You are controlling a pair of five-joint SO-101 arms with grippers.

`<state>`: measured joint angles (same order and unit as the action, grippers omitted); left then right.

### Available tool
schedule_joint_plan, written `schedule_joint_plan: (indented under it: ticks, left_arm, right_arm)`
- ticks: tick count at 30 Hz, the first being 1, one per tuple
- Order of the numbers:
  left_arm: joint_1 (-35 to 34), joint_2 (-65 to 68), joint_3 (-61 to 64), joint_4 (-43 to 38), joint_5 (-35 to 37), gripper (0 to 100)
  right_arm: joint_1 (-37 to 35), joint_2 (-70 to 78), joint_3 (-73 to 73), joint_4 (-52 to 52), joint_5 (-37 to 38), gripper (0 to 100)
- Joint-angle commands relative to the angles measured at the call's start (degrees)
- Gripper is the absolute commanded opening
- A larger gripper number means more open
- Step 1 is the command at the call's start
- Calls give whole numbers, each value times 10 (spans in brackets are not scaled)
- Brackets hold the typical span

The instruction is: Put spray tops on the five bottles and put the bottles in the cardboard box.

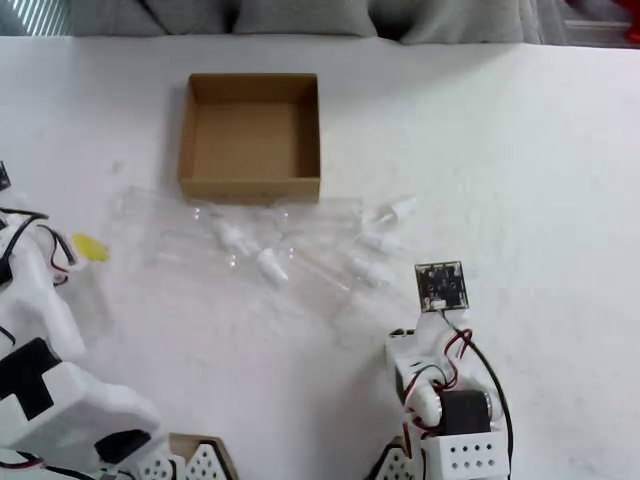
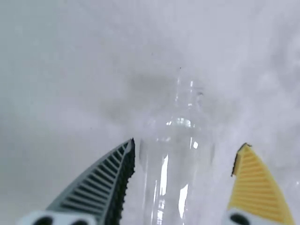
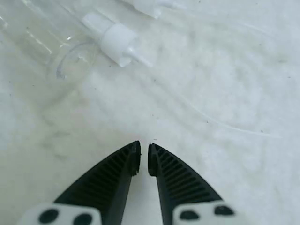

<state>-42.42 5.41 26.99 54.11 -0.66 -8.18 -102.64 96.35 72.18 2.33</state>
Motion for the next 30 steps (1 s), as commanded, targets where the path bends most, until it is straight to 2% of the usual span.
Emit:
schedule_joint_plan:
  ticks: [1, 6, 13, 30]
  left_arm:
    - [7, -4, -24, -11, 26, 335]
    - [10, -4, -14, -25, 33, 335]
    - [10, -4, 25, -83, 31, 335]
    - [10, -4, 44, -84, 34, 335]
  right_arm:
    - [0, -5, 4, 3, 1, 20]
    - [0, -5, 4, 3, 1, 20]
    - [0, -5, 4, 3, 1, 20]
    - [0, -5, 4, 3, 1, 20]
